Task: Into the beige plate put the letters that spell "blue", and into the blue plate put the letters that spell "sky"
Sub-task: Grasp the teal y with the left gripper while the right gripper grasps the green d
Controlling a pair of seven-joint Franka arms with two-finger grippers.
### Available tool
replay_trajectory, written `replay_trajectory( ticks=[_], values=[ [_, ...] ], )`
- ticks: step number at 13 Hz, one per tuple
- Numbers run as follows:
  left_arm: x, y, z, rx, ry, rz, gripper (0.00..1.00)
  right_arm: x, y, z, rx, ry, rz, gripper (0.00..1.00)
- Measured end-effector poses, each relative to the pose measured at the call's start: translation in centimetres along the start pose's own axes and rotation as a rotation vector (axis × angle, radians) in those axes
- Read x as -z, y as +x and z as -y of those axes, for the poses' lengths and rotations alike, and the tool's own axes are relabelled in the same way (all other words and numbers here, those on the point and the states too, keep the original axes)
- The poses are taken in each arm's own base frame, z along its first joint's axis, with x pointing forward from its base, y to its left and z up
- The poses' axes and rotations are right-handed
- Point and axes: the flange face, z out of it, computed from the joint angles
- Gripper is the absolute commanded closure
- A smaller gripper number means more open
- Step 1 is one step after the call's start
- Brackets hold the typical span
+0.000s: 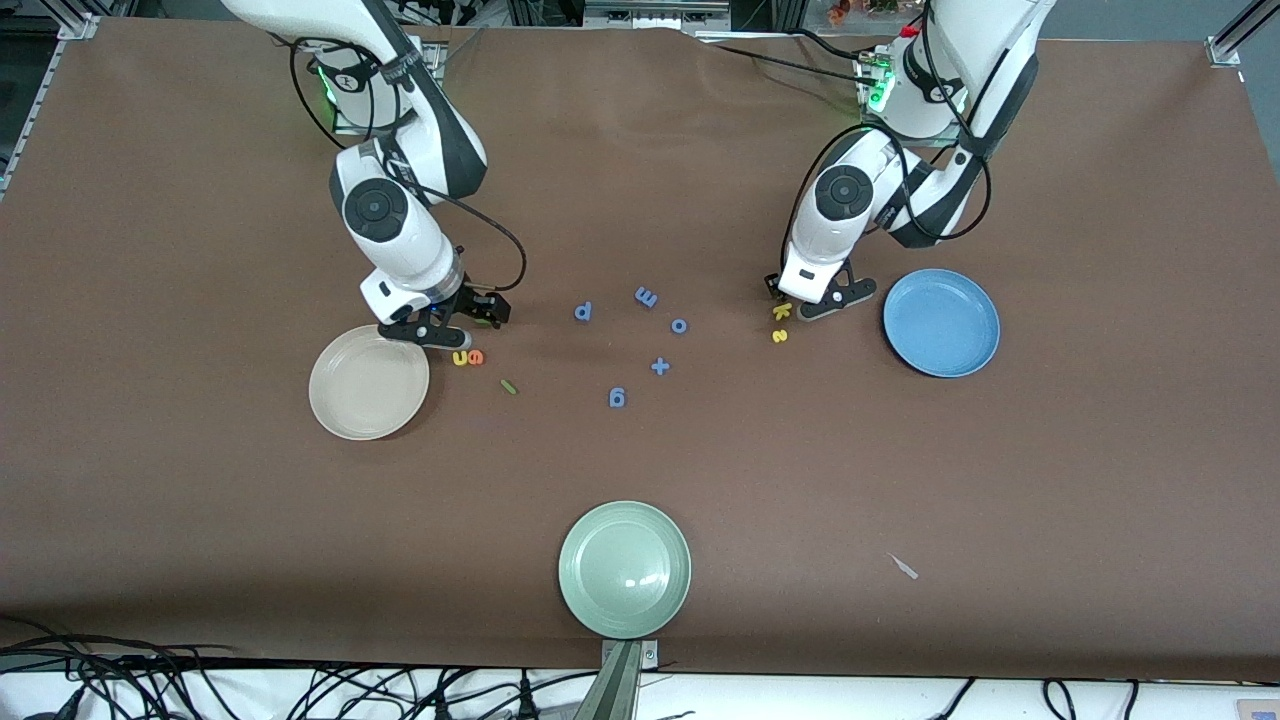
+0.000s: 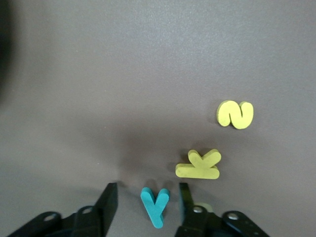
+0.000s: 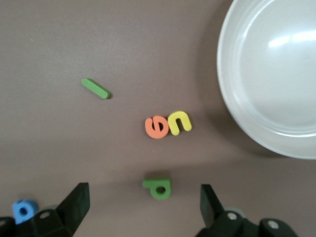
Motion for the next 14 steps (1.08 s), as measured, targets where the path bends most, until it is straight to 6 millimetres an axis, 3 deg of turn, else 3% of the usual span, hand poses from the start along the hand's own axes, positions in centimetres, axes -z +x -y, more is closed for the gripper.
replay_trajectory(
  ticks=[2, 4, 11, 14],
  values=[
    [-0.1, 0.0, 0.1, 0.002, 0.001, 0.002, 0.46, -2.1, -0.8, 0.1, 0.001, 0.001, -0.006, 0.01],
    [-0.1, 0.0, 0.0, 0.003, 0.001, 0.002, 0.48, -2.8, -1.0, 0.1, 0.002, -0.004, 0.001, 0.01],
    [-0.2, 0.0, 0.0, 0.027, 0.0, 0.002, 0.83, -5.0, -2.1, -0.5, 0.004, -0.014, 0.01, 0.05],
    [-0.1, 0.0, 0.0, 0.033, -0.001, 0.002, 0.84, -6.1, -2.4, -0.5, 0.007, -0.02, 0.016, 0.14]
  ],
)
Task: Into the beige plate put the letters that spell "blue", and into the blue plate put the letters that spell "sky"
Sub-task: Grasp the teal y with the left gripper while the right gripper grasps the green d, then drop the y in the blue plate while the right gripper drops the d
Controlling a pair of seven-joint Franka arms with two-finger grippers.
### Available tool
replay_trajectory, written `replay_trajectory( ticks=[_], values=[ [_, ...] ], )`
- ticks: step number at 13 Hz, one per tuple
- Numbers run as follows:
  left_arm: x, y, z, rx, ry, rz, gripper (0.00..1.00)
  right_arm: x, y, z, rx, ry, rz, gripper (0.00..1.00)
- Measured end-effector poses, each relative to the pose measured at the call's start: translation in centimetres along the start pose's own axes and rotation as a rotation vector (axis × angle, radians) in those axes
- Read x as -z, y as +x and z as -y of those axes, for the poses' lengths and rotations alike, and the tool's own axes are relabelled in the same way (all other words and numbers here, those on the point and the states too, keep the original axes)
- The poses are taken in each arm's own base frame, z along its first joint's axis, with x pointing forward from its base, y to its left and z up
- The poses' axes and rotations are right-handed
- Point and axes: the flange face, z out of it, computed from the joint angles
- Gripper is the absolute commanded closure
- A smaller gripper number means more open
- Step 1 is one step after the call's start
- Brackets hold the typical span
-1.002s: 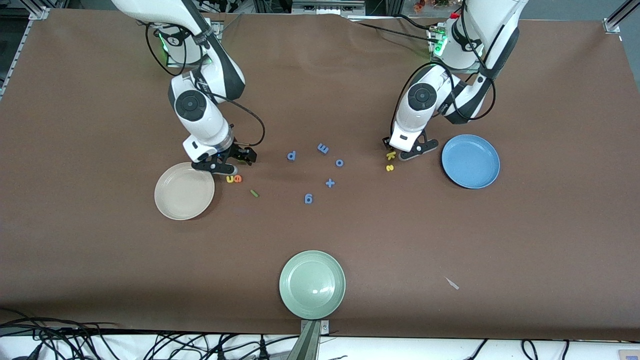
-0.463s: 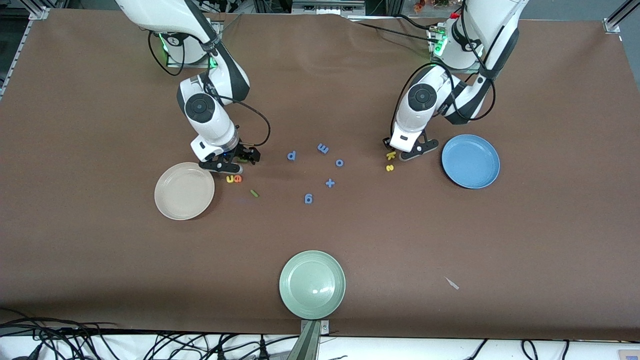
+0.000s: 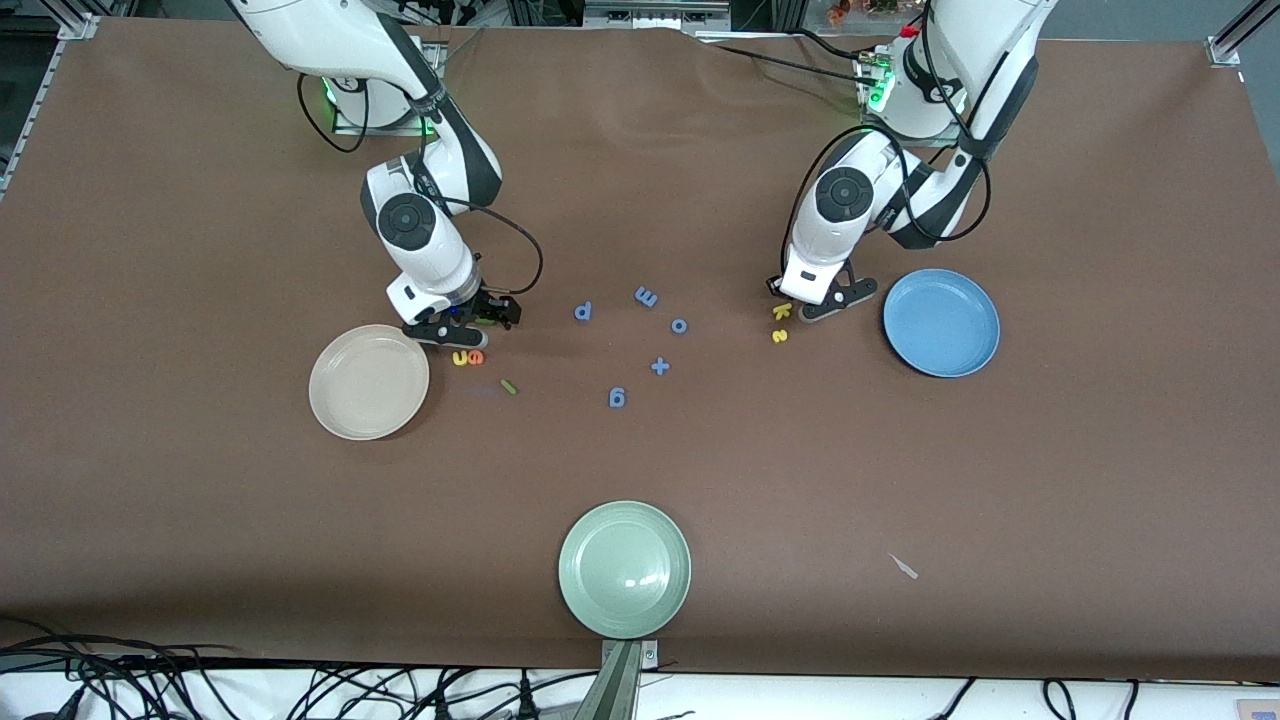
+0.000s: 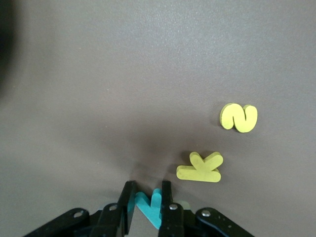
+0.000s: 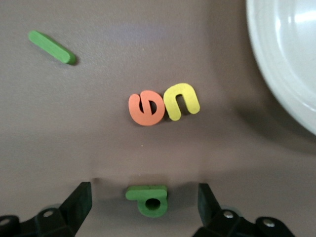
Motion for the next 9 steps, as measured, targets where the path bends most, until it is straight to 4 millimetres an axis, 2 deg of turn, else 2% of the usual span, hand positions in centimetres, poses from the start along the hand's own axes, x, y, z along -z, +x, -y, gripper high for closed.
replay_trajectory(
  ticks=[2, 3, 5, 9],
  values=[
    [0.0, -0.02, -0.01, 0.009, 0.0, 0.0, 0.86, -0.28, -0.26, 0.24, 0.006, -0.002, 0.003, 0.28],
    [0.0, -0.02, -0.01, 0.011, 0.0, 0.0, 0.82, -0.27, -0.31, 0.31, 0.008, -0.002, 0.003, 0.33],
    [0.0, -0.02, -0.01, 0.013, 0.0, 0.0, 0.68, 0.11, -0.21, 0.38, 0.008, 0.002, -0.003, 0.43],
    [-0.13, 0.07, 0.11, 0.027, 0.004, 0.003, 0.64, 0.37, -0.1, 0.38, 0.007, 0.004, -0.007, 0.68]
  ],
)
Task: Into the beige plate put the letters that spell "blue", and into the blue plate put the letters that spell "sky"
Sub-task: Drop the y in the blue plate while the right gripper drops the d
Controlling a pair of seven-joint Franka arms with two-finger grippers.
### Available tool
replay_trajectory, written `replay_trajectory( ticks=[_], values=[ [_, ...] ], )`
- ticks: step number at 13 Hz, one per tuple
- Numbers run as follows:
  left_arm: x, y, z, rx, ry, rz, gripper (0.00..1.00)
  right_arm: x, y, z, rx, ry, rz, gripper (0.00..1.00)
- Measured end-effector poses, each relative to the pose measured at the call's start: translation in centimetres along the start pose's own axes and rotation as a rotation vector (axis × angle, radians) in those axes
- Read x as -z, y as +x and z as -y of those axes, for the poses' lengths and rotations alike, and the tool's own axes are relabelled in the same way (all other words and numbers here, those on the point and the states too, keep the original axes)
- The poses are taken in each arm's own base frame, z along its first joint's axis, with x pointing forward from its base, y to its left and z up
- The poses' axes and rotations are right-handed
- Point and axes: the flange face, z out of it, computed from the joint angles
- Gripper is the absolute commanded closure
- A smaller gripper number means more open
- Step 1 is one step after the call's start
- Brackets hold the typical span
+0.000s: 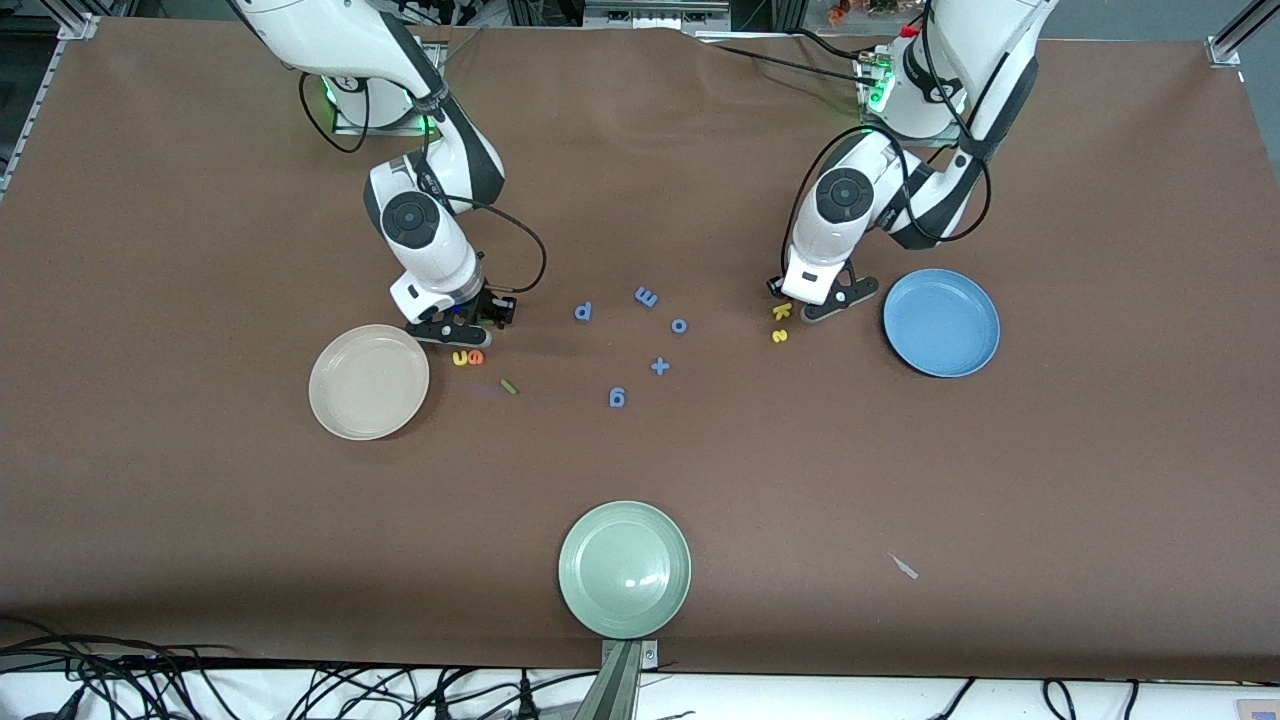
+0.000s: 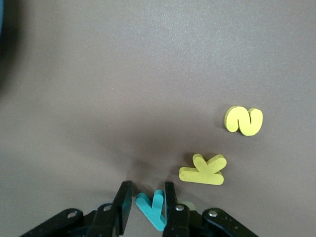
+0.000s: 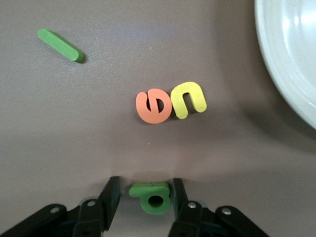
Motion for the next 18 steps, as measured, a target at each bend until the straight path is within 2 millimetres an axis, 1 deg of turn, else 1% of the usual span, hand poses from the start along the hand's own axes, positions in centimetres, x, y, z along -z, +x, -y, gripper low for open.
replay_trajectory(
  ticks=[1, 5, 7, 8, 9, 11, 12, 13, 15, 16, 17, 18],
  values=[
    [-0.1, 0.0, 0.0, 0.002, 0.001, 0.001, 0.65, 0.1, 0.1, 0.0, -0.001, 0.001, -0.002, 0.7],
    [-0.2, 0.0, -0.1, 0.012, 0.001, 0.004, 0.87, 0.2, 0.1, 0.0, -0.001, 0.002, -0.003, 0.72],
    [-0.2, 0.0, -0.1, 0.018, 0.001, 0.004, 0.92, 0.4, 0.2, -0.1, -0.002, -0.006, 0.007, 0.72],
    [-0.2, 0.1, -0.1, 0.024, 0.001, 0.004, 0.92, 0.9, 0.6, -0.2, -0.003, -0.016, 0.018, 0.72],
    [-0.1, 0.3, 0.0, 0.032, -0.001, 0.003, 0.92, 1.8, 1.3, -0.3, -0.001, -0.028, 0.033, 0.72],
    [0.7, 1.7, 0.4, 0.062, 0.002, 0.003, 0.92, 4.5, 3.4, -1.1, 0.017, -0.051, 0.057, 0.72],
    [1.8, 2.8, 0.5, 0.082, 0.012, 0.006, 0.92, 5.7, 4.5, -1.9, 0.032, -0.057, 0.06, 0.72],
    [3.5, 4.1, 0.5, 0.095, 0.027, 0.023, 0.92, 6.6, 5.6, -3.0, 0.048, -0.061, 0.056, 0.72],
    [8.3, 7.3, 0.9, 0.081, 0.051, 0.088, 0.92, 7.6, 7.5, -5.6, 0.09, -0.067, 0.04, 0.72],
    [10.7, 9.3, 1.9, 0.065, 0.062, 0.108, 0.91, 7.8, 8.4, -7.0, 0.113, -0.073, 0.034, 0.72],
    [12.4, 11.6, 3.5, 0.048, 0.06, 0.116, 0.91, 8.1, 9.3, -8.5, 0.134, -0.078, 0.027, 0.7],
    [13.2, 13.9, 5.7, 0.024, 0.049, 0.122, 0.91, 8.4, 10.1, -9.8, 0.154, -0.083, 0.021, 0.56]
  ],
)
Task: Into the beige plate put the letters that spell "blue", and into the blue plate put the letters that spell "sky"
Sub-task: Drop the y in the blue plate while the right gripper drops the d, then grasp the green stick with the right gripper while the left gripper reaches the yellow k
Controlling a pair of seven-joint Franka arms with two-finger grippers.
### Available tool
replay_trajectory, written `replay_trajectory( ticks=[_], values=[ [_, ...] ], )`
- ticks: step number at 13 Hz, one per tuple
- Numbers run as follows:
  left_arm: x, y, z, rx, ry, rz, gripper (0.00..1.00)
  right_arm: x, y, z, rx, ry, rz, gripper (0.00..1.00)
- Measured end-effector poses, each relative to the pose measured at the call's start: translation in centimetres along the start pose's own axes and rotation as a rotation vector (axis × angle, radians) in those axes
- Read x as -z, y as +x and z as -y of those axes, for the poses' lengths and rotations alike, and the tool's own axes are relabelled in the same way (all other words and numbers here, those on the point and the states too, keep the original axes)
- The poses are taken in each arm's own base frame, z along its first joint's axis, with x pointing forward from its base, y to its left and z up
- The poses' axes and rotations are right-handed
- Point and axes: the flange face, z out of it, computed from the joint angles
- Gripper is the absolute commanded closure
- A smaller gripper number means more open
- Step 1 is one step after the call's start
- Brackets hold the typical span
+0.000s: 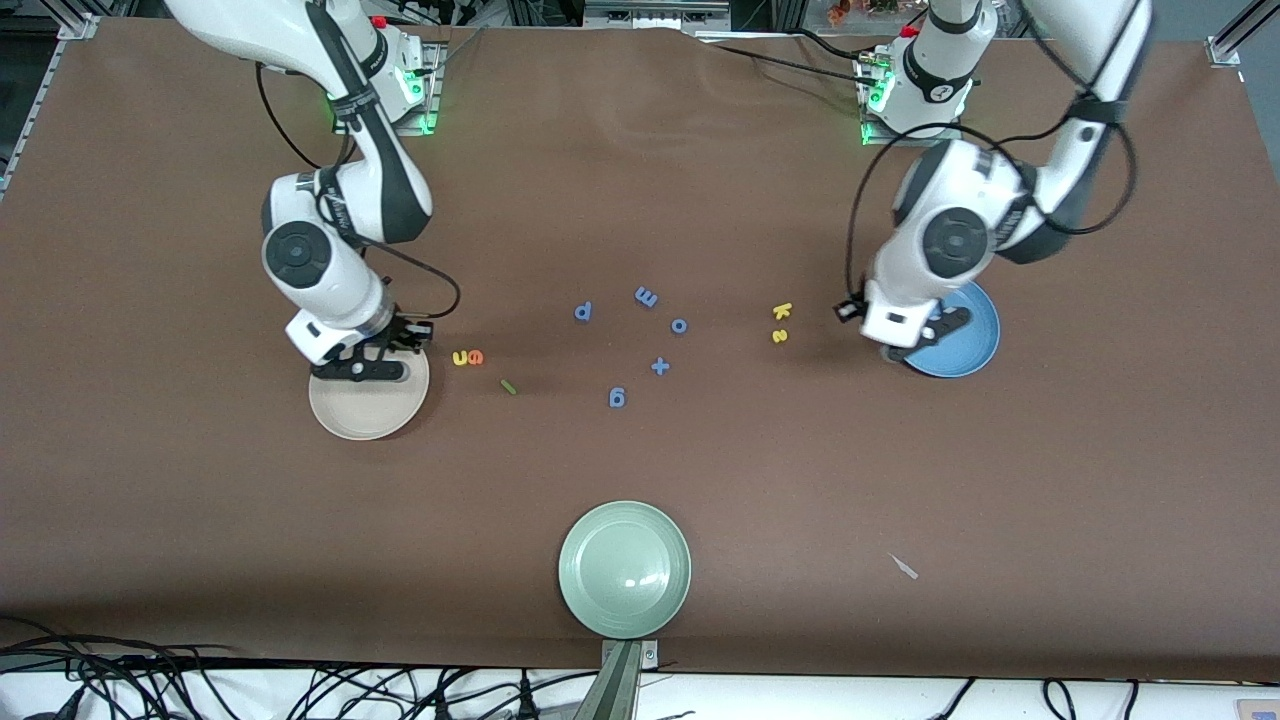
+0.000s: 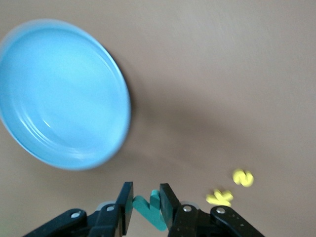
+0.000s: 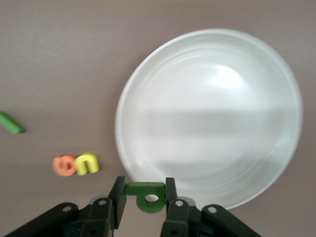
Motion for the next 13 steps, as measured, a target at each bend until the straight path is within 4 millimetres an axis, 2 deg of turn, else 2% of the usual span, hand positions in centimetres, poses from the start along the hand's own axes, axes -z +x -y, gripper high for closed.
replay_trajectory(
  ticks=[1, 3, 5, 7, 8, 9, 10, 11, 13],
  values=[
    [0.1, 1.8, 2.2, -0.024, -0.007, 0.009, 0.91, 0.0, 0.5, -1.3, 0.011, -0.004, -0.003, 0.34],
    [-0.8, 4.4, 5.7, -0.062, -0.019, 0.029, 0.9, -0.3, 1.1, -3.3, 0.008, -0.009, 0.0, 0.23],
    [-2.9, 5.6, 7.5, -0.09, -0.056, 0.005, 0.86, -0.7, 1.3, -3.5, 0.004, -0.011, 0.004, 0.21],
    [-6.1, 5.1, 8.3, -0.116, -0.062, -0.018, 0.85, -0.5, 1.3, -2.6, -0.001, -0.007, 0.001, 0.21],
    [-7.3, 4.7, 8.6, -0.136, -0.044, -0.026, 0.8, -0.2, 1.4, -1.5, -0.014, -0.001, 0.002, 0.21],
    [-7.9, 4.6, 9.1, -0.145, -0.033, -0.032, 0.53, 0.3, 1.4, 0.2, -0.035, 0.006, 0.007, 0.21],
    [-8.1, 4.7, 9.5, -0.145, -0.031, -0.037, 0.36, 1.1, 1.5, 2.3, -0.053, 0.016, 0.008, 0.21],
    [-8.1, 4.8, 9.6, -0.146, -0.031, -0.04, 0.3, 1.9, 1.6, 4.7, -0.064, 0.027, -0.001, 0.21],
    [-7.9, 4.5, 9.1, -0.16, -0.034, -0.044, 0.29, 2.2, 2.3, 9.3, -0.088, 0.047, -0.016, 0.21]
  ],
)
